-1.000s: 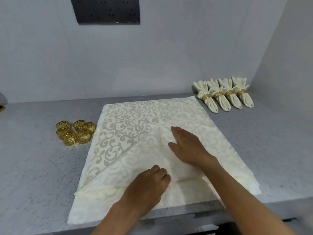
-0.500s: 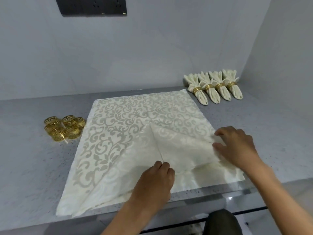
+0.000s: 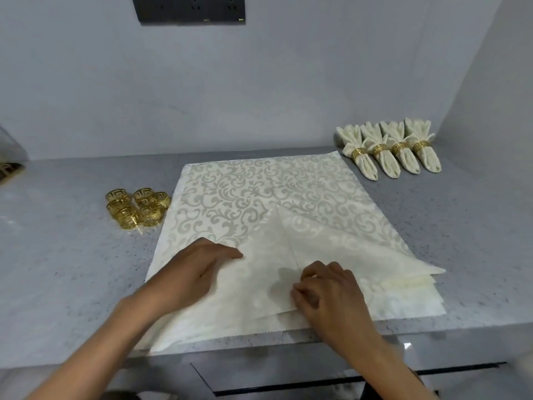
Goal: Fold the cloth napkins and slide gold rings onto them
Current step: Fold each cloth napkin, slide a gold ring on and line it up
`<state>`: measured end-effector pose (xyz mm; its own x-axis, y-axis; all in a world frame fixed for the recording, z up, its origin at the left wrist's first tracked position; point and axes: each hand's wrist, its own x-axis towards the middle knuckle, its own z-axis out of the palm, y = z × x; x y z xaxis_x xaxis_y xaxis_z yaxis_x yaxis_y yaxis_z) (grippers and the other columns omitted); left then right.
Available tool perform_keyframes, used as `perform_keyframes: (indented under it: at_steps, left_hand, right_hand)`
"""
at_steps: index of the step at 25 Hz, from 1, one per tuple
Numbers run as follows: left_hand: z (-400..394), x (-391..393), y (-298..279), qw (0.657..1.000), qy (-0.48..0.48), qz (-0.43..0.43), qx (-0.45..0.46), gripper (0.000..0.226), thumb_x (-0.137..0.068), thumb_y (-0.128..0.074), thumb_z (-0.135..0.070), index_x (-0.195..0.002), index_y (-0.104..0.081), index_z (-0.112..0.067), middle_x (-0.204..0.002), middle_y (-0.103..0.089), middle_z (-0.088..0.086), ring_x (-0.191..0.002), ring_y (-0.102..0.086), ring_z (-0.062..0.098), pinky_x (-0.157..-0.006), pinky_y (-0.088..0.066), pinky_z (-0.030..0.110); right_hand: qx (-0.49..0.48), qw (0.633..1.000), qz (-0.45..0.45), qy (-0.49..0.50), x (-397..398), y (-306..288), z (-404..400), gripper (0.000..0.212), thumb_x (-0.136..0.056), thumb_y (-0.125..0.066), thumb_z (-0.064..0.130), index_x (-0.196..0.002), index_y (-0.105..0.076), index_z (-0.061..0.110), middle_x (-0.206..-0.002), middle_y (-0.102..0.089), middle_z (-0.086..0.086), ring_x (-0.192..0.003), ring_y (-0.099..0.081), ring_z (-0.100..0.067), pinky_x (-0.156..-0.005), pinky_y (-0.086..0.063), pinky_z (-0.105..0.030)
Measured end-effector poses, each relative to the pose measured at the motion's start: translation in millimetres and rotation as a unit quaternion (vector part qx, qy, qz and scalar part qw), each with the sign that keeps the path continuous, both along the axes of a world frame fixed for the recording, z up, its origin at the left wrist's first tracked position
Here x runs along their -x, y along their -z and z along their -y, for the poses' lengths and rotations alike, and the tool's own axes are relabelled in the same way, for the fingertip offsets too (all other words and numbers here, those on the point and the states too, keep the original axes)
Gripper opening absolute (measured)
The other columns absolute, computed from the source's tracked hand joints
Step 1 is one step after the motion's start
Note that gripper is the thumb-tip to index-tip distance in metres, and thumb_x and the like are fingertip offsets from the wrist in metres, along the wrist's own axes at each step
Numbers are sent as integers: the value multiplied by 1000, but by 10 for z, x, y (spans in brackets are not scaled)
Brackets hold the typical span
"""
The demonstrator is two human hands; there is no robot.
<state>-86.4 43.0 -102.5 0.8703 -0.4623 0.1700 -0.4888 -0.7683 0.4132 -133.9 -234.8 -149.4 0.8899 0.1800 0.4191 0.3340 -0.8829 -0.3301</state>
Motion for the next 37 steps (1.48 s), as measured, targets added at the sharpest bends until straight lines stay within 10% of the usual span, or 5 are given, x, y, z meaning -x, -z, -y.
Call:
perform_keyframes:
  at_steps: [9, 14, 20, 30, 37]
  left_hand:
    - [-237, -243, -71, 968, 78, -232, 58, 37, -93, -61, -6, -105, -72, -40, -128, -55, -32, -127, -42, -5, -109, -39, 33]
    - [116, -353, -118, 956, -22, -207, 208, 39, -86, -72, -21, -57, -47, -17, -56, -41, 2, -53, -42, 10, -58, -45, 35]
    - [429, -560, 117, 956, -174, -160, 172, 29, -86, -74, -34, -66, -64, -16, -46, -47, -11, -45, -47, 5, -60, -42, 28]
    - [562, -490, 136, 987, -161, 3, 22, 25, -93, -59, -33, -117, -51, -29, -97, -61, -10, -90, -58, 10, -79, -41, 27]
    - [860, -790, 246, 991, -2, -57, -119, 55, -106, -18, -43, -157, -10, -25, -164, -1, -13, -150, 6, 6, -121, 8, 42]
  right_hand:
    - [39, 996, 10, -83, 52, -53, -16, 13, -90, -49, 27, -84, -60, 29, -89, -51, 17, -78, -43, -7, -70, -36, -24]
    - [-58, 991, -104, -64, 95, -261, -27, 40, -90, -37, 55, -68, -53, 26, -69, -55, 12, -71, -48, -6, -68, -38, -22]
    - [-130, 981, -140, 31, 27, -323, -116, 26, -89, -61, 40, -113, -53, 38, -76, -66, 8, -72, -60, -7, -68, -47, -20]
    - [-67, 997, -29, 35, 4, -110, -143, 7, -88, -71, 26, -81, -67, 26, -87, -48, 16, -67, -49, -5, -47, -43, -19]
    - [18, 999, 20, 39, 31, -74, -183, 14, -86, -63, 23, -72, -64, 23, -78, -50, 11, -65, -46, -13, -48, -40, -23]
